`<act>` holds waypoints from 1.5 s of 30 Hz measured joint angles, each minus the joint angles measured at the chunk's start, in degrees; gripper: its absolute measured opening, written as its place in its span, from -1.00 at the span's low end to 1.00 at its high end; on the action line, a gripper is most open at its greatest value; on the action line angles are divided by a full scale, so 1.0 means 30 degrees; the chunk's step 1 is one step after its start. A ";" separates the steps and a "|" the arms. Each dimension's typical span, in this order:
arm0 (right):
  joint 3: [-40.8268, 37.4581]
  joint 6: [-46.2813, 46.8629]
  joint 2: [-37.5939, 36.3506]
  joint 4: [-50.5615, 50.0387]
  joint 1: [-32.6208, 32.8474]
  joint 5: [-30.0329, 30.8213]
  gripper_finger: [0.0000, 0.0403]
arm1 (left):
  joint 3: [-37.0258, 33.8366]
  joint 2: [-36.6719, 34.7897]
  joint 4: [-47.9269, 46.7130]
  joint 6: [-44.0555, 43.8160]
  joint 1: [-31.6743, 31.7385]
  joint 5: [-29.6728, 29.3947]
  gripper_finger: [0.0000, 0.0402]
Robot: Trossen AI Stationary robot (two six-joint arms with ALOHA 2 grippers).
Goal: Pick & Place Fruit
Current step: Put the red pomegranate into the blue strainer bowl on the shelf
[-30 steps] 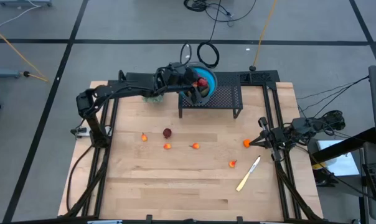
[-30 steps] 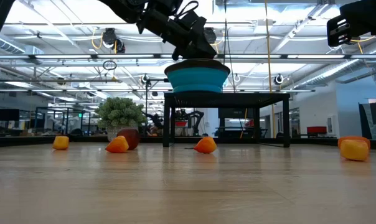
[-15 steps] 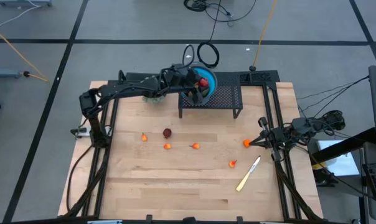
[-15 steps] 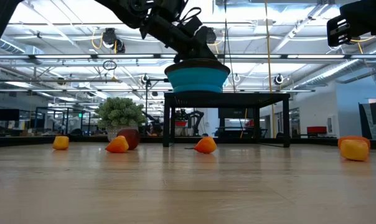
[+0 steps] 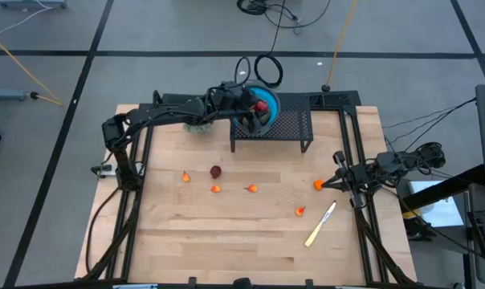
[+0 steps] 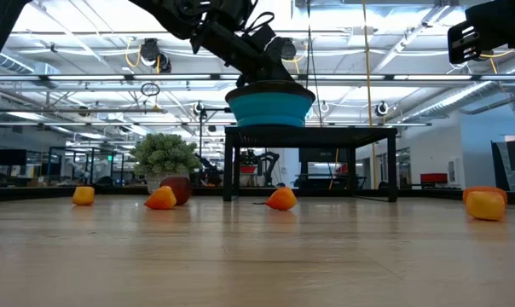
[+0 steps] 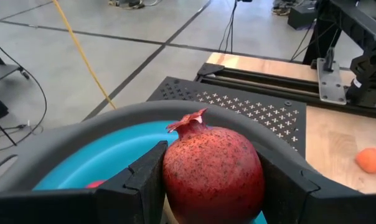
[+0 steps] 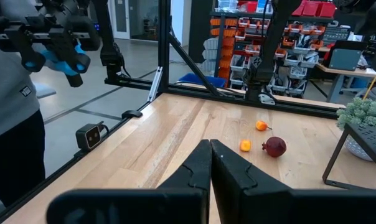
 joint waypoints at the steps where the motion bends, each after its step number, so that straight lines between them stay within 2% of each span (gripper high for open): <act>1: 0.0000 -0.0001 0.0000 0.0000 0.0004 0.0000 -1.00 | 0.0000 0.0000 -0.0079 0.0015 0.0001 -0.0002 0.00; 13: 0.0000 0.0001 0.0000 0.0000 0.0004 0.0000 -1.00 | 0.0000 -0.0007 -0.0347 0.0372 0.0107 0.0037 0.01; 26: 0.0000 0.0004 0.0000 0.0000 0.0004 -0.0001 -1.00 | -0.0005 -0.0052 -0.0239 0.0460 0.0153 0.0022 0.28; 34: 0.0000 0.0012 0.0000 -0.0007 0.0004 -0.0022 -1.00 | -0.0022 -0.2349 -0.0698 -0.0707 0.0008 0.0160 0.28; 45: 0.0000 0.0005 0.0007 0.0000 -0.0002 -0.0080 -1.00 | -0.0007 -0.5843 -0.5457 -0.3724 -0.2235 0.0019 0.28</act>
